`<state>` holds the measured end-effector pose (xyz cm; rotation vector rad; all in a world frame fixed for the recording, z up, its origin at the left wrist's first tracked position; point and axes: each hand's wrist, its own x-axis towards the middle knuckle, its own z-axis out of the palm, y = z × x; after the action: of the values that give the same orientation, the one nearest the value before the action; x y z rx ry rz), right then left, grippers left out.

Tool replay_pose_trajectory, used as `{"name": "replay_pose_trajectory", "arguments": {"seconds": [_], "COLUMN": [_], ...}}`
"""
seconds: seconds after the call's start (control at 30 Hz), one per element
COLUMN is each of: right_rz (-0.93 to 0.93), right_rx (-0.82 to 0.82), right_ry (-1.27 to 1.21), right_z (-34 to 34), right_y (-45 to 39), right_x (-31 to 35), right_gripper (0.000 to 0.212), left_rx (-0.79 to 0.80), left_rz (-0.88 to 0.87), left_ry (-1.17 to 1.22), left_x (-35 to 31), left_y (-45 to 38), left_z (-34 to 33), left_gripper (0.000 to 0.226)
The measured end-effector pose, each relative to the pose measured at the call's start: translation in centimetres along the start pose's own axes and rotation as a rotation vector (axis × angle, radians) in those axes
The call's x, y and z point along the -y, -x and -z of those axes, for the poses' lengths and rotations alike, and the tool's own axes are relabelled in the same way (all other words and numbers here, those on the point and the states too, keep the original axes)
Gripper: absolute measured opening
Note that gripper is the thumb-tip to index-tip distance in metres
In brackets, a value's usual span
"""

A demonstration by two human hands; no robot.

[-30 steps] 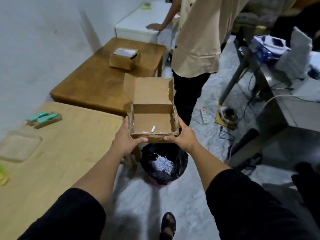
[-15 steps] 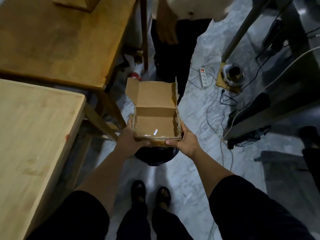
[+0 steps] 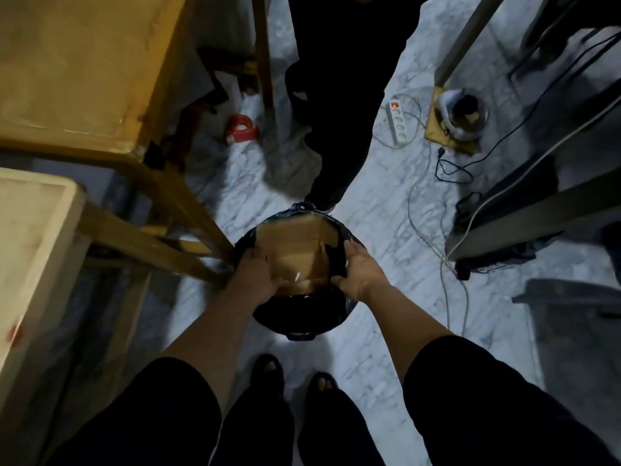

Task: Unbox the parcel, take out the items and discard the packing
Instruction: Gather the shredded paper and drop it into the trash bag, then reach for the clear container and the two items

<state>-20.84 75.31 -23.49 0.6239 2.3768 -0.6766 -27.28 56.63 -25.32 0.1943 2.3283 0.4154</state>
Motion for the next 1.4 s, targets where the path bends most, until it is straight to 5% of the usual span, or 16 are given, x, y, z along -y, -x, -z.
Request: {"name": "replay_pose_trajectory", "arguments": {"seconds": [0.1, 0.33, 0.83, 1.13, 1.4], "right_rz": [-0.002, 0.109, 0.424, 0.721, 0.953], "right_rx": [0.089, -0.002, -0.261, -0.410, -0.378], "right_ry": [0.175, 0.274, 0.482, 0.568, 0.646], "right_z": [1.7, 8.8, 27.9, 29.5, 24.7], "right_y": [0.3, 4.4, 20.0, 28.4, 33.2], "right_x": [1.5, 6.9, 20.8, 29.9, 39.4], "right_gripper": [0.076, 0.061, 0.061, 0.064, 0.065], "left_rx": [-0.009, -0.164, -0.597, -0.891, -0.975], "left_rz": [-0.056, -0.178, -0.009, 0.200, 0.452], "left_ry": [-0.183, -0.365, -0.255, -0.150, -0.082], "left_x": [-0.8, -4.6, -11.9, -7.3, 2.6], "left_y": [0.6, 4.8, 23.7, 35.6, 43.0], "left_z": [1.7, 9.7, 29.6, 35.4, 37.0], "left_gripper": [0.081, 0.053, 0.058, 0.058, 0.058]}}
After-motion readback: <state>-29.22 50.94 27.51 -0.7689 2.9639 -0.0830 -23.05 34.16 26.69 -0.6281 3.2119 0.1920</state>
